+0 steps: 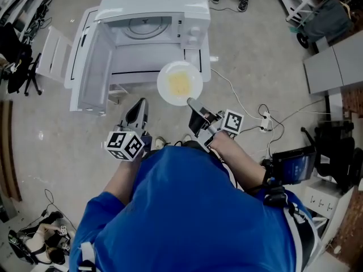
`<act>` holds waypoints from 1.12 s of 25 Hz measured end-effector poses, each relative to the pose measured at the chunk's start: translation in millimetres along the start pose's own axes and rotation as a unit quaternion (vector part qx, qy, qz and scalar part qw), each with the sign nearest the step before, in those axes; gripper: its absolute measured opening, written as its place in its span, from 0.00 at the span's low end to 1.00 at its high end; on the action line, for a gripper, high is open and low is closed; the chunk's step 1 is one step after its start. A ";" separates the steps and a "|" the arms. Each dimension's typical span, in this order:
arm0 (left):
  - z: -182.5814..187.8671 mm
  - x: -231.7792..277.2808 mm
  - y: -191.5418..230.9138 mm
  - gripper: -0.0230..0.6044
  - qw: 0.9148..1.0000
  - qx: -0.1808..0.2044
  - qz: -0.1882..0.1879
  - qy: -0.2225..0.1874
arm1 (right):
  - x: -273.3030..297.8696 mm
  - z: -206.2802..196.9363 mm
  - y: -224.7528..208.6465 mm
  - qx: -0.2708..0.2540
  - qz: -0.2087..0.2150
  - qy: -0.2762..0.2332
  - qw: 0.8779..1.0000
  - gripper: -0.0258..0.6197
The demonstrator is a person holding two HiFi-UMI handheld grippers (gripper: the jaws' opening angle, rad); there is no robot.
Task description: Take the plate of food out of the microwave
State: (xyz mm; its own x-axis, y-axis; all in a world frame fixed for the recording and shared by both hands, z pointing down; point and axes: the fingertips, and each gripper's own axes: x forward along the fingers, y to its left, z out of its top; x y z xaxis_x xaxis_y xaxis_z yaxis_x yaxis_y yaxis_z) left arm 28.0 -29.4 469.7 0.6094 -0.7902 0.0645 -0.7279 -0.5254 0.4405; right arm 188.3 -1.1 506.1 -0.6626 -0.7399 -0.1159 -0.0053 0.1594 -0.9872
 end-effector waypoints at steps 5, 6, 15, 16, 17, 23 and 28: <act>-2.8 -2.7 5.3 0.05 1.000 -0.004 -0.005 0.003 | 3.7 -7.2 0.5 0.002 0.001 -0.004 1.000 0.07; -3.2 -2.8 5.9 0.05 1.000 -0.004 -0.006 0.004 | 3.6 -7.6 -0.2 0.003 0.000 -0.006 1.000 0.07; -1.7 -5.9 8.5 0.05 1.000 -0.002 -0.007 0.007 | 6.9 -12.0 0.2 -0.001 0.002 -0.005 1.000 0.07; -1.7 -6.3 8.4 0.05 1.000 -0.002 -0.007 0.007 | 7.2 -12.5 0.6 -0.002 0.002 -0.004 1.000 0.07; -1.4 -6.6 8.4 0.05 1.000 -0.001 -0.007 0.007 | 7.4 -12.8 0.9 -0.001 0.002 -0.003 1.000 0.07; 0.3 -8.1 10.0 0.05 1.000 -0.003 -0.004 0.005 | 8.3 -12.9 1.2 -0.003 0.000 -0.002 1.000 0.07; 1.6 -9.5 9.2 0.05 1.000 -0.002 -0.004 0.004 | 9.1 -13.2 1.7 -0.007 -0.001 0.002 1.000 0.07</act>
State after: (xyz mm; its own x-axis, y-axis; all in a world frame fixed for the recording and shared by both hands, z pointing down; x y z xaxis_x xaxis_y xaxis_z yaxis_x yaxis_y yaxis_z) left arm 15.0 -27.2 471.7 0.6182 -0.7831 0.0678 -0.7212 -0.5308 0.4450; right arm 172.3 1.0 504.9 -0.6663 -0.7371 -0.1128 -0.0170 0.1663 -0.9859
